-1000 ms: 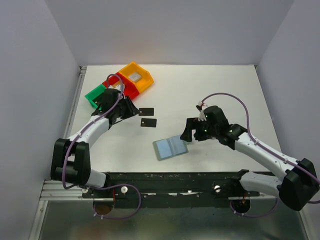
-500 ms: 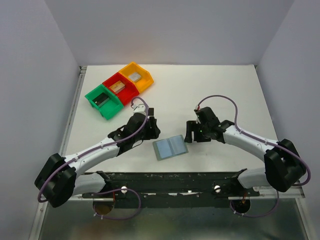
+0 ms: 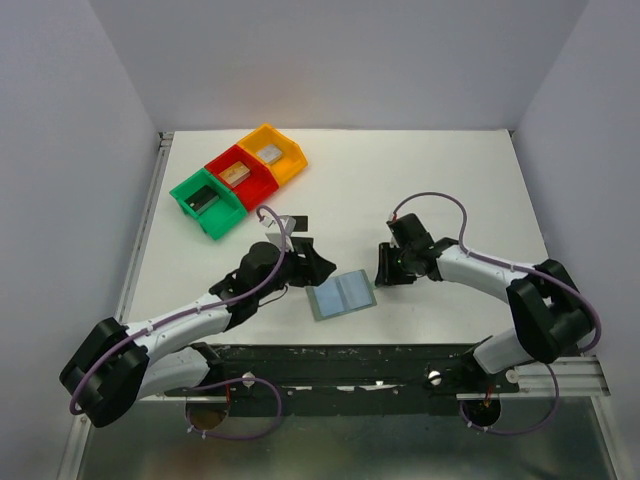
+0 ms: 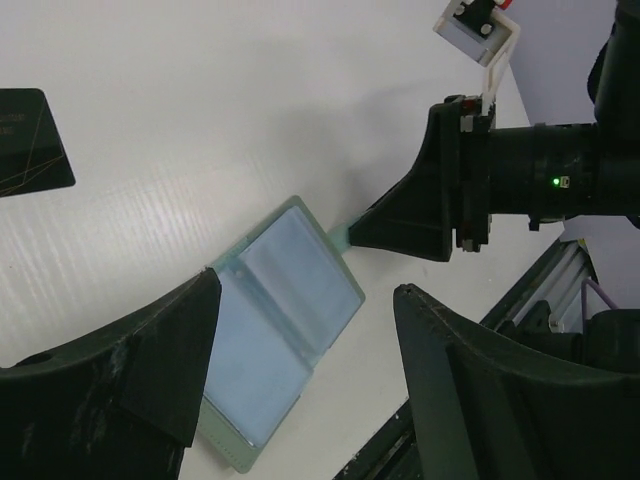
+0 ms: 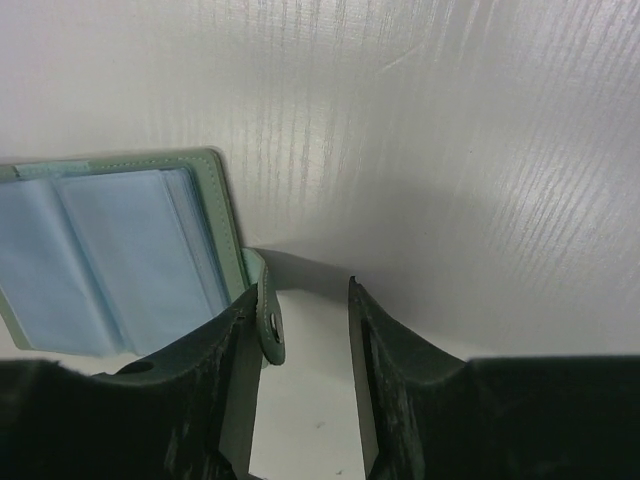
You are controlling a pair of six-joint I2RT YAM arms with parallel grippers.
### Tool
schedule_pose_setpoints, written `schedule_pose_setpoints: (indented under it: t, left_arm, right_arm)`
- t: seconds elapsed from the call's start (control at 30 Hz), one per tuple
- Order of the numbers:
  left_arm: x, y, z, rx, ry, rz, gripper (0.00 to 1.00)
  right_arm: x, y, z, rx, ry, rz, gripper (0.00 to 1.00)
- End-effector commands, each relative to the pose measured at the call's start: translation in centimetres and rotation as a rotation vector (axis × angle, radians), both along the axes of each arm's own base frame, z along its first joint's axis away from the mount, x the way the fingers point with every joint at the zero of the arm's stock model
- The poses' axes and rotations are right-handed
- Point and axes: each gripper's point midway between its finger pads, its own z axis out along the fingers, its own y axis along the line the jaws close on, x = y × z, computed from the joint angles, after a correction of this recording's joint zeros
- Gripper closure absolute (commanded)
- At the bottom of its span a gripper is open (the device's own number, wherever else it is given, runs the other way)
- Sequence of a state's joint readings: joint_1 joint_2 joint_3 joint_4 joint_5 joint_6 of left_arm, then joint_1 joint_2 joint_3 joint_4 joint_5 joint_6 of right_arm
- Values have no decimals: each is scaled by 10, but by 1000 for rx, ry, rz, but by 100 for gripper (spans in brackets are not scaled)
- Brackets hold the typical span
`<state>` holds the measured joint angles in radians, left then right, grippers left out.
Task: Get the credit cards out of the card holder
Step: Remove the credit card from the card holder.
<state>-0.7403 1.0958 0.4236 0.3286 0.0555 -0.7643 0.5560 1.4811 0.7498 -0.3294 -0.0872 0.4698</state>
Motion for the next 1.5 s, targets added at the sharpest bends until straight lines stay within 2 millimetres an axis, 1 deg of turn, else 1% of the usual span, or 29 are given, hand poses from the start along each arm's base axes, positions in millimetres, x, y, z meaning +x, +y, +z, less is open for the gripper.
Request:
schedule_pose_setpoints:
  t: [0.0,0.1,0.17,0.27,0.33,0.37,0.4,0.43,0.47,0.5,0.57,0.63,0.67,0.7,0.73,0.77,0.8,0.87,1.0,1.17,1.23,1.47]
  left_arm:
    - [-3,-13,21,-70,-50,-57,19]
    - [-3,-11,26,-81,-72,-53,19]
    - [-3,-8,27,-80,-79,-44,19]
    - [-3,-4,24,-68,-62,-22,20]
    - [-3,-2,23,-75,-57,-3,20]
    - [-1,0,25,-90,-63,10,20]
    - [0,1,25,-105,-63,29,20]
    - [2,3,29,-140,-64,54,20]
    - [2,5,27,-161,-62,66,20]
    - [1,6,31,-193,-87,65,21]
    - [-1,6,35,-231,-132,35,23]
    - [-3,3,36,-224,-151,-23,27]
    - [-5,-1,31,-193,-139,-65,29]
    - [-4,-6,30,-163,-128,-94,31]
    - [-5,-10,23,-116,-102,-130,35]
    - [-4,-17,25,-96,-89,-166,39]
    - [-5,-22,17,-67,-61,-203,43]
    - [-8,-32,14,-69,-32,-259,46]
    - [-9,-42,3,-63,16,-308,51]
    - [-10,-50,-15,12,77,-356,53]
    - [-11,-53,-18,31,83,-369,53]
    - [-13,-58,-33,78,120,-394,48]
  right_arm:
    - [5,7,-2,30,-3,13,55]
    - [6,12,-3,54,7,20,59]
    - [6,15,-3,65,12,26,63]
    - [4,19,-2,86,23,31,74]
    - [2,21,3,107,16,38,80]
    - [1,21,7,119,8,39,83]
    - [-1,22,10,132,0,44,88]
    - [-2,23,16,148,-15,49,93]
    - [-4,23,19,158,-22,50,98]
    - [-5,24,24,177,-31,59,100]
    - [-10,29,33,219,-45,88,100]
    - [-17,37,41,280,-47,133,100]
    - [-23,43,45,318,-35,168,100]
    - [-25,46,47,341,-30,178,100]
    - [-28,49,49,365,-33,191,100]
    - [-30,50,51,381,-38,200,100]
    - [-31,51,53,394,-45,208,100]
    - [-33,52,57,412,-60,220,100]
    - [-36,53,65,438,-83,239,100]
    - [-35,54,73,451,-115,246,100]
    - [-35,54,75,451,-117,244,100]
    - [-33,58,78,466,-117,259,100]
